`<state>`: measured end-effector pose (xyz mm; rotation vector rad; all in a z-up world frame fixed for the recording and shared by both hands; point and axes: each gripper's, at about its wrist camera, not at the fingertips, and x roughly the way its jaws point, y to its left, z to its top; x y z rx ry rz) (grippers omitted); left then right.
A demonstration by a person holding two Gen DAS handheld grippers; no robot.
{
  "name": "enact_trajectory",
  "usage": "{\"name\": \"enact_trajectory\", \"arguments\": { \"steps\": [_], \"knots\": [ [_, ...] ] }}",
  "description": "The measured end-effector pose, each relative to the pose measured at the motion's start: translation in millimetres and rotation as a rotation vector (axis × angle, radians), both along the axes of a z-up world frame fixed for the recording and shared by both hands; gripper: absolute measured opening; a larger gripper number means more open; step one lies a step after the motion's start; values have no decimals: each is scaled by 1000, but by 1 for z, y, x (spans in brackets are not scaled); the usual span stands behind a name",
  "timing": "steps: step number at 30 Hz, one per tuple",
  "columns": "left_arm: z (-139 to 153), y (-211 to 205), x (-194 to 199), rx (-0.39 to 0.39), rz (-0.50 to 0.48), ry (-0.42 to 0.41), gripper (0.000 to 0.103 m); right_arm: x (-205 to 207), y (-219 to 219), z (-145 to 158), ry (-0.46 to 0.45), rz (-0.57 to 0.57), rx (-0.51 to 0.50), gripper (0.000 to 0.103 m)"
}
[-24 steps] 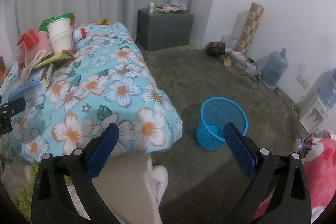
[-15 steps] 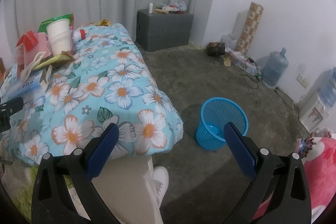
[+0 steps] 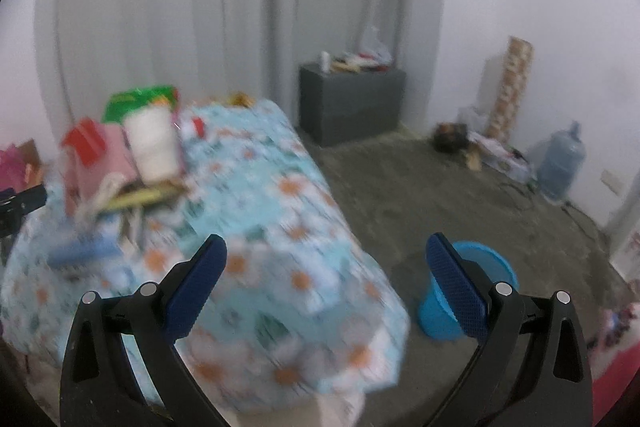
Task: Collect trash
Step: 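Reach both tools toward the trash pile on the floral bed, then grasp the red wrapper with the left tool while the right tool grasps the white paper cup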
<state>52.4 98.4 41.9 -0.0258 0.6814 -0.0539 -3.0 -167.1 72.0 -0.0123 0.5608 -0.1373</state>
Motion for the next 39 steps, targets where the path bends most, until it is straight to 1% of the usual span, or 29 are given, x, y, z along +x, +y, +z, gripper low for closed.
{"name": "enact_trajectory", "arguments": {
  "steps": [1,3,5,7,10,11,13,14,16,17,19,20,22,24,25,26,27,28,30,31,32,33,35,37,39],
  "knots": [
    [3,4,4,-28,-5,-7,98,9,8,5,-18,26,6,96],
    [8,22,13,-134,-20,-17,98,22,12,13,-41,72,24,96],
    [13,39,22,-237,-5,-24,98,37,21,24,-67,123,59,96],
    [15,53,32,-314,22,-34,98,54,26,33,-77,180,115,96],
    [16,66,45,-365,34,-38,98,93,41,41,-49,286,211,96],
    [18,70,50,-381,31,-46,98,109,50,42,-24,342,239,96],
    [19,77,58,-401,15,-58,98,135,67,42,23,439,262,96],
    [20,80,62,-404,-2,-60,98,149,80,40,52,503,254,96],
    [20,81,71,-386,-30,-57,98,171,97,33,100,557,211,96],
    [20,79,75,-371,-46,-58,98,176,103,30,116,575,198,96],
    [19,75,82,-337,-83,-57,97,189,113,23,148,596,188,96],
    [18,71,86,-315,-102,-54,94,199,119,18,169,607,187,96],
    [17,63,93,-272,-117,-48,87,200,118,16,187,617,188,96],
    [17,53,99,-206,-141,-57,78,208,122,13,207,625,173,93],
    [17,49,100,-176,-147,-64,76,212,123,11,214,630,168,92],
    [16,43,102,-130,-147,-75,72,212,125,11,221,633,164,89],
    [15,40,104,-101,-144,-78,67,215,127,9,229,636,161,85],
    [13,38,106,-80,-142,-78,64,216,128,9,235,639,160,83],
    [9,34,109,-37,-141,-77,52,216,130,8,243,640,156,73],
    [8,33,111,-23,-142,-76,49,216,131,8,246,640,153,70],
    [6,33,112,-13,-147,-73,44,215,132,9,245,640,149,67],
    [5,33,112,-12,-150,-70,39,214,132,10,242,640,144,67],
    [4,37,113,-24,-153,-67,35,210,131,12,227,643,138,65],
    [5,41,115,-40,-146,-69,27,208,129,16,208,637,134,64],
    [8,45,114,-62,-138,-74,15,206,126,22,188,634,141,63]
  ]
}}
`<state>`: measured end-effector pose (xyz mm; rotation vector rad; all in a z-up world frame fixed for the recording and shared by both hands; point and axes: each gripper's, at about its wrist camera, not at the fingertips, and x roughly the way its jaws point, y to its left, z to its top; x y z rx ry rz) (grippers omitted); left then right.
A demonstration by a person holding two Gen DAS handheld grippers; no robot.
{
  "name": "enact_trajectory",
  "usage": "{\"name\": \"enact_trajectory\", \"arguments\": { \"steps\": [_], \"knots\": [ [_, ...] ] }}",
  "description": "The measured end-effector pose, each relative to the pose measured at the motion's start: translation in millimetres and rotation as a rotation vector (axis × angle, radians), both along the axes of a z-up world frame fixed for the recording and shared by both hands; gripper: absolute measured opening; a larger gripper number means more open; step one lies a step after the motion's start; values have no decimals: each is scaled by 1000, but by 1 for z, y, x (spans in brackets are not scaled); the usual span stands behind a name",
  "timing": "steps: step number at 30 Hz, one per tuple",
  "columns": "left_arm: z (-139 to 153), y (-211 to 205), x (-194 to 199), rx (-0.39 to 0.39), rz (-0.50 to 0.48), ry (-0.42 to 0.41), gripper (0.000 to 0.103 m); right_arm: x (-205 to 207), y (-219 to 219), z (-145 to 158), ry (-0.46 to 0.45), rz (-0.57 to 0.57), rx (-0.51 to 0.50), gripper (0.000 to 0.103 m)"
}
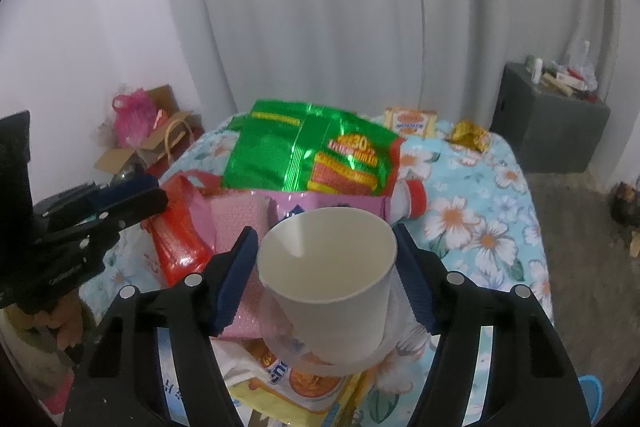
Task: Collect trash
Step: 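Grasp the red wrapper with the left tool while the right tool grasps the white paper cup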
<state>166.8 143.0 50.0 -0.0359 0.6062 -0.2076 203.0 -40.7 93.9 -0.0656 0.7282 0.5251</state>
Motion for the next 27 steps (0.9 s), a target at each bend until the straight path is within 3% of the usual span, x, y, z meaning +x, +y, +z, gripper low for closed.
{"name": "enact_trajectory", "arguments": {
  "steps": [2,5,11,14,16,17,18,23,27],
  "knots": [
    [3,4,1,-23,3,3,5,0,-4,7,-15,-8,22,62],
    [9,12,3,-66,6,-3,0,-1,-11,19,-38,-18,71,62],
    [30,26,-7,-124,33,-84,0,-5,-29,44,-91,-41,190,62],
    [34,30,-9,-144,20,-70,2,-10,-38,54,-114,-62,225,62],
    [30,27,-9,-148,-18,-25,30,-14,-46,61,-126,-75,248,62],
    [27,24,-9,-144,-28,-1,65,-17,-50,63,-129,-79,256,62],
    [23,21,-9,-135,-36,12,79,-20,-52,64,-132,-82,262,62],
    [-1,-5,-1,22,-37,39,76,-36,-66,65,-126,-103,284,62],
    [-9,-9,4,69,-22,38,43,-47,-70,59,-111,-125,273,62]
  ]
}}
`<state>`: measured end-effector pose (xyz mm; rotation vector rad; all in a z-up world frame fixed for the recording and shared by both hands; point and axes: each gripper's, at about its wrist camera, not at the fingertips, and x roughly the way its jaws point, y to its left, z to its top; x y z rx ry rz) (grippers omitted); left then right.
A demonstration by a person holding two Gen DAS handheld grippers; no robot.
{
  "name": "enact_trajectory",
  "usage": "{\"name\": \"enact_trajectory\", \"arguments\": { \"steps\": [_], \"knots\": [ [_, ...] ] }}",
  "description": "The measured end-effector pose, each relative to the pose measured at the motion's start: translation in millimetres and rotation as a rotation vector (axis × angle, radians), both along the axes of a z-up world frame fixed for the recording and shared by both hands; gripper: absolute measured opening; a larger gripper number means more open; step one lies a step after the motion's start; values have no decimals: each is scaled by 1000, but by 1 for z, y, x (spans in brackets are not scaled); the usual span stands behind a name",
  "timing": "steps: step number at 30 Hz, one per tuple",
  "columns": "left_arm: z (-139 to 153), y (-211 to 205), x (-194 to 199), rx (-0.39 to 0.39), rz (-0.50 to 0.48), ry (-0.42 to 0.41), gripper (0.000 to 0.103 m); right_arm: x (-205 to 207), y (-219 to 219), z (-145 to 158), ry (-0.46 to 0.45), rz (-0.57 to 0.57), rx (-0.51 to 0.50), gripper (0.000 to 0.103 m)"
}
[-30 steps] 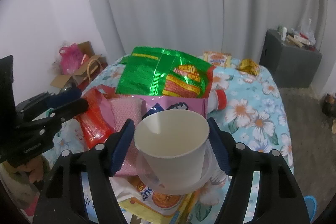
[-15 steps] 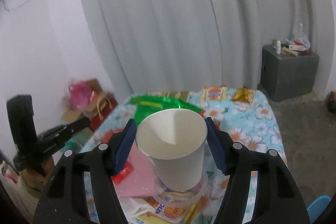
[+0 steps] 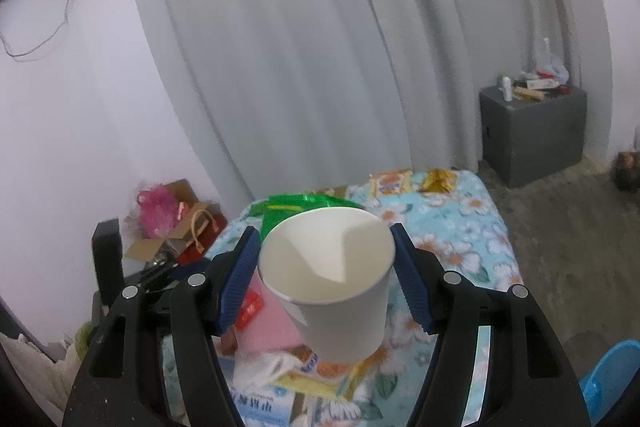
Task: Collect trash
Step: 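Grasp the red wrapper with the left tool while the right tool grasps the white paper cup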
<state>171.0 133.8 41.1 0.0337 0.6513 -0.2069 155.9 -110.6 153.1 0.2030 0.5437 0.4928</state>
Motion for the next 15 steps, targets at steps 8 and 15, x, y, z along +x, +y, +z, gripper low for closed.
{"name": "enact_trajectory", "arguments": {
  "steps": [8,15],
  "knots": [
    [3,4,-2,44,-9,-18,0,-13,-18,-9,24,-51,31,62],
    [15,11,-11,44,17,-60,0,-23,-31,-9,24,-75,65,62]
  ]
}}
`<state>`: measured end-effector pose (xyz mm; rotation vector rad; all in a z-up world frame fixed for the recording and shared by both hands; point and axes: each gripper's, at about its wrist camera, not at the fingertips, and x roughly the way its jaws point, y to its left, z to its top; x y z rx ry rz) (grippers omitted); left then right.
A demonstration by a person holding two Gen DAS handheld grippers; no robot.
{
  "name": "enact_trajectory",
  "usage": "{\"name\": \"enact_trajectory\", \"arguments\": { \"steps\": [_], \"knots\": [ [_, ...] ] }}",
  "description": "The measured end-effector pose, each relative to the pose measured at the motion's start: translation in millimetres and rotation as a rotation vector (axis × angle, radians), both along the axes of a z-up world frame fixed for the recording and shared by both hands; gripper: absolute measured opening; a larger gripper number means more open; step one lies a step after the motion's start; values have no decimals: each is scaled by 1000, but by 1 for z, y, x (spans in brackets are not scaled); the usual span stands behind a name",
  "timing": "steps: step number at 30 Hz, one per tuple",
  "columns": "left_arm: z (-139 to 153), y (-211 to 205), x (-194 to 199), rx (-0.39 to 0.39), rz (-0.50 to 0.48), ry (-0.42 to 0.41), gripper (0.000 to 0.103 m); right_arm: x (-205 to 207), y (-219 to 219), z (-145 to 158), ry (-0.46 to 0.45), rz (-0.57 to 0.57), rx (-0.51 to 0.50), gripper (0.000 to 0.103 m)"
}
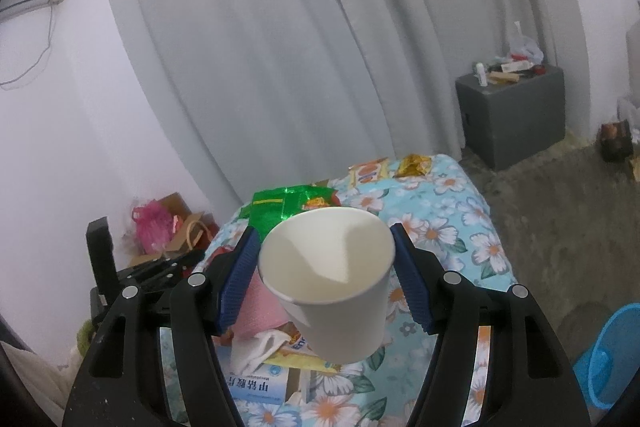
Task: Collect trash
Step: 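Grasp the red wrapper with the left tool while the right tool grasps the white paper cup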
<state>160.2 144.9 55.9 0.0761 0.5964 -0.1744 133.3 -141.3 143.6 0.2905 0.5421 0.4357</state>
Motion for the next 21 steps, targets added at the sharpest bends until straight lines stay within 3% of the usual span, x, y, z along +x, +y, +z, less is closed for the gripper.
{"name": "enact_trajectory", "arguments": {
  "steps": [2,4,6,7,10,12,15,21],
  "knots": [
    [3,3,-3,-6,8,-1,0,-2,-2,-2,2,-2,4,62],
    [3,7,-4,-47,0,21,11,-3,-3,-3,4,-1,7,62],
    [-2,11,0,-109,-19,90,66,-3,-3,-4,7,1,10,62],
    [-6,11,2,-124,-15,111,69,-3,-3,-4,8,2,10,62],
    [-18,5,12,-95,-11,146,68,-4,-2,-6,12,1,10,62],
    [-24,1,17,-78,-13,154,53,-4,-1,-6,11,-3,11,62],
    [-25,-2,17,-69,-27,146,42,-4,-2,-6,12,-9,10,62],
    [-13,1,9,-42,0,86,37,-6,-7,-8,15,-12,16,62]
  ]
}}
